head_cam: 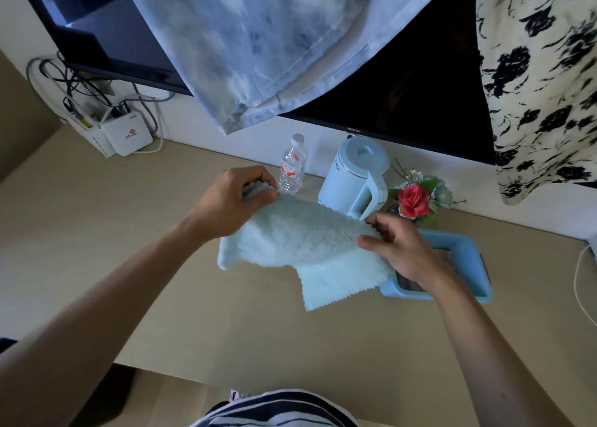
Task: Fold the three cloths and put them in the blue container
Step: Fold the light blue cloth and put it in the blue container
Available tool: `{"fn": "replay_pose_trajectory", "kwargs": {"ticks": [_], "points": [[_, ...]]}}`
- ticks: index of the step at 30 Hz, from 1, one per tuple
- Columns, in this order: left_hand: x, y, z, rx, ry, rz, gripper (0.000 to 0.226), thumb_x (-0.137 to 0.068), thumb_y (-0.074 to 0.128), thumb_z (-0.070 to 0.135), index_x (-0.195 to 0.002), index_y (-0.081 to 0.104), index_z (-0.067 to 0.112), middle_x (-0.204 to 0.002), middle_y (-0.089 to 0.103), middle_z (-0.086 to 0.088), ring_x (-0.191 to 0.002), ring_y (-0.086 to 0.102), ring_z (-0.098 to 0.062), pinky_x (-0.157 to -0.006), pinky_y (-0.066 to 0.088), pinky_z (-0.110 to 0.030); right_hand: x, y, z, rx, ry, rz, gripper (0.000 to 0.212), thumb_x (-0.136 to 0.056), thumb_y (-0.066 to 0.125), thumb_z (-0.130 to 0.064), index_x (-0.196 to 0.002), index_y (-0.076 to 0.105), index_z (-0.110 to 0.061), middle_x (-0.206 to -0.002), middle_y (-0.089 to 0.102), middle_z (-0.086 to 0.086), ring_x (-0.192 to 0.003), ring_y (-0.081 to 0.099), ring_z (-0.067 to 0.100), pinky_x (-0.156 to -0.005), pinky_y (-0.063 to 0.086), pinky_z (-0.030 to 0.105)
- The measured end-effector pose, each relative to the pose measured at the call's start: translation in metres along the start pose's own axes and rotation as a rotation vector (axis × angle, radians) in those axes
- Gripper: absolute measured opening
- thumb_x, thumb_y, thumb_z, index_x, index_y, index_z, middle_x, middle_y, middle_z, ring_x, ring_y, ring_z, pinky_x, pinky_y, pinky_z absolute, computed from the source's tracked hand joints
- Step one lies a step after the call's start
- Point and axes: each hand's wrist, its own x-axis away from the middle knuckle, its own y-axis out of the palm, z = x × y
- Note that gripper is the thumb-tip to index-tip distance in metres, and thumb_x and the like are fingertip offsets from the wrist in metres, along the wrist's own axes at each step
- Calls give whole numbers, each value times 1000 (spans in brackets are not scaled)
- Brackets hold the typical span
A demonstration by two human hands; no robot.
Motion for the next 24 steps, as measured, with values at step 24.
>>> {"fn": "replay_pose_trajectory", "kwargs": {"ticks": [24], "points": [[97, 12, -109, -115, 145, -317, 28, -86, 65, 44, -83, 76, 18, -77, 64, 15, -74, 59, -10, -71, 45, -27, 36, 57, 85, 441, -54, -107, 24, -88, 54, 1, -89, 66, -20, -85, 63, -17, -84, 61, -3, -78, 45, 14]]}}
